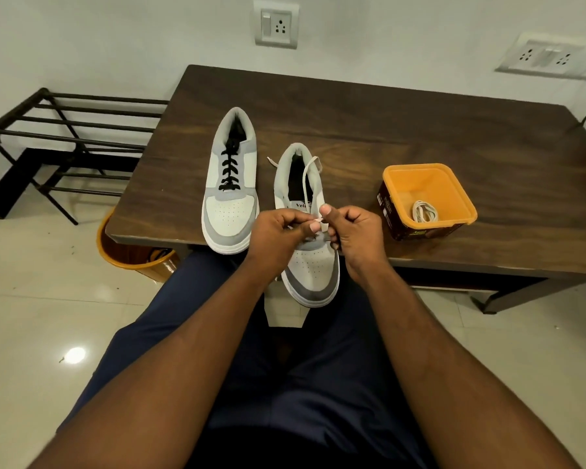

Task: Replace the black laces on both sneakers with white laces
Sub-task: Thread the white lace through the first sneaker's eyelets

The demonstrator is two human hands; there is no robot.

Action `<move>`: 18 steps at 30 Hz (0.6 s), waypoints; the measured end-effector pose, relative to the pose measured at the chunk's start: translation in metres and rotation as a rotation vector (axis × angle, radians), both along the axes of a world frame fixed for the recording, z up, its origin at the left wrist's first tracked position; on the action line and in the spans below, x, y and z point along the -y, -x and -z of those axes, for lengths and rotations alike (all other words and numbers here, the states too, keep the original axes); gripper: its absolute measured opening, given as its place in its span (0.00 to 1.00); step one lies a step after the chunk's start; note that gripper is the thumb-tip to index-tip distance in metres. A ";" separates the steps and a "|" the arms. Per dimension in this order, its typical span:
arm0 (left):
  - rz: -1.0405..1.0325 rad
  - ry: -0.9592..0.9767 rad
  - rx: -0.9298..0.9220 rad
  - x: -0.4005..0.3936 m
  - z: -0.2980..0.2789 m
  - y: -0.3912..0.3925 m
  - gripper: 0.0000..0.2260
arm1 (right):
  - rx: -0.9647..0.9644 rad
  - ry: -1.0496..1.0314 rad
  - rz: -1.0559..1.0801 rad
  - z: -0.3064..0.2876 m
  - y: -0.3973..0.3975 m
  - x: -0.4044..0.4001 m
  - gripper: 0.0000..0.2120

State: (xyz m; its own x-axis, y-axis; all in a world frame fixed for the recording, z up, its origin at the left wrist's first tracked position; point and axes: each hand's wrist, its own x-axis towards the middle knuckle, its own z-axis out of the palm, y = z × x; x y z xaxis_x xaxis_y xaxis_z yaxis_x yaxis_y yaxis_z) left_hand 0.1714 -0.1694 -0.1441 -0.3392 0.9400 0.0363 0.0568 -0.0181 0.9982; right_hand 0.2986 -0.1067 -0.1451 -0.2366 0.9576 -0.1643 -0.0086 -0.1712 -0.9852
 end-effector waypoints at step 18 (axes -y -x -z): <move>-0.047 0.108 -0.417 -0.011 0.011 0.010 0.04 | 0.564 -0.405 0.164 0.031 0.015 0.009 0.08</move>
State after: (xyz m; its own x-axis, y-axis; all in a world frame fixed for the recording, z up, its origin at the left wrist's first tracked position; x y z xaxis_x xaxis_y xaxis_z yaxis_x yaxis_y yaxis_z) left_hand 0.1614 -0.1589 -0.1553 -0.3591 0.9297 0.0817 0.4536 0.0973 0.8859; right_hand 0.2841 -0.1155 -0.1764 -0.0678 0.9852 0.1571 0.5264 0.1691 -0.8332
